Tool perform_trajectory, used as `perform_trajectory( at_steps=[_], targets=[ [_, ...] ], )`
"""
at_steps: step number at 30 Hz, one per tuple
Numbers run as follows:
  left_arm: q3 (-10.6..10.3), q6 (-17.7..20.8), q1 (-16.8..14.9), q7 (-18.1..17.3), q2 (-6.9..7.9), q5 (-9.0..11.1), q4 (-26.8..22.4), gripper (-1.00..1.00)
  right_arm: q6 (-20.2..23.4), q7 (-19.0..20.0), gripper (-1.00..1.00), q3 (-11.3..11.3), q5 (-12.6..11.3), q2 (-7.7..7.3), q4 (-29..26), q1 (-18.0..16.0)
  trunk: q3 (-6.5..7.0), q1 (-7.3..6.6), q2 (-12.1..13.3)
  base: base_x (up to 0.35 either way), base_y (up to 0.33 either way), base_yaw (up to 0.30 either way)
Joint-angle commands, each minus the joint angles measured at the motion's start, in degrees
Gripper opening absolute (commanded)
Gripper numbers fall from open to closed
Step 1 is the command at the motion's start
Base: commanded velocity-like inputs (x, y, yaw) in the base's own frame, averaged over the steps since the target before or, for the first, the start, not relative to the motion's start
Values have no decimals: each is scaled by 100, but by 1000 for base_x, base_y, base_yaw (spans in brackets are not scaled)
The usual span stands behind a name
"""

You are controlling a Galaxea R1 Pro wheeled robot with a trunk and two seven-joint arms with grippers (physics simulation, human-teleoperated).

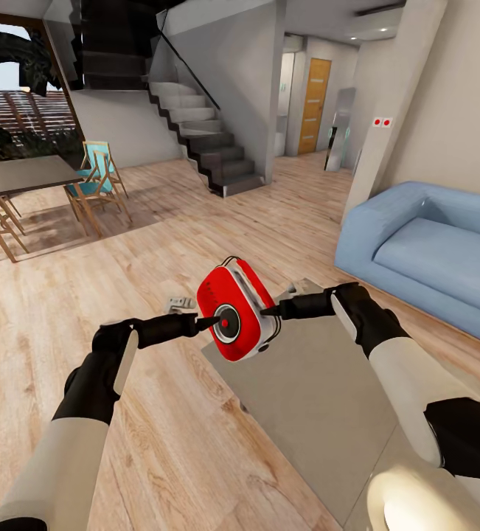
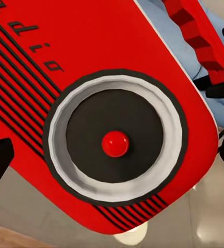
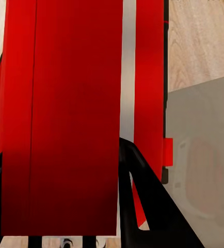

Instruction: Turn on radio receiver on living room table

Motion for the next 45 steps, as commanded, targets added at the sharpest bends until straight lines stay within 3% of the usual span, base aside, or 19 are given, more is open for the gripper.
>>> perform_trajectory(
  at_steps=[1, 8, 20, 35, 38, 45],
  targets=[
    [0, 0, 6, 0, 0, 0, 0, 100, 23, 1, -100, -8, -66, 1, -5, -1, 0, 0, 0, 0, 0, 0],
    [0, 0, 18, 0, -1, 0, -1, 100, 23, -2, -100, -15, -62, -3, -13, -1, 0, 0, 0, 0, 0, 0],
    [-5, 0, 131, 0, -1, 0, 0, 100, 30, -7, -100, -34, -65, -163, -21, -1, 0, 0, 0, 0, 0, 0],
    [-58, 0, 259, 0, -12, 0, 0, 100, 189, -8, -100, -35, -66, -175, -257, -1, 0, 0, 0, 0, 0, 0],
    [-181, 0, 264, 0, -24, 0, 2, 100, 270, -8, -100, -35, -66, -161, -267, -1, 0, 0, 0, 0, 0, 0],
    [-243, 0, 304, 0, -27, 0, -15, 100, 286, -8, -100, -35, -73, -158, -269, -1, 0, 0, 0, 0, 0, 0]
  ],
)
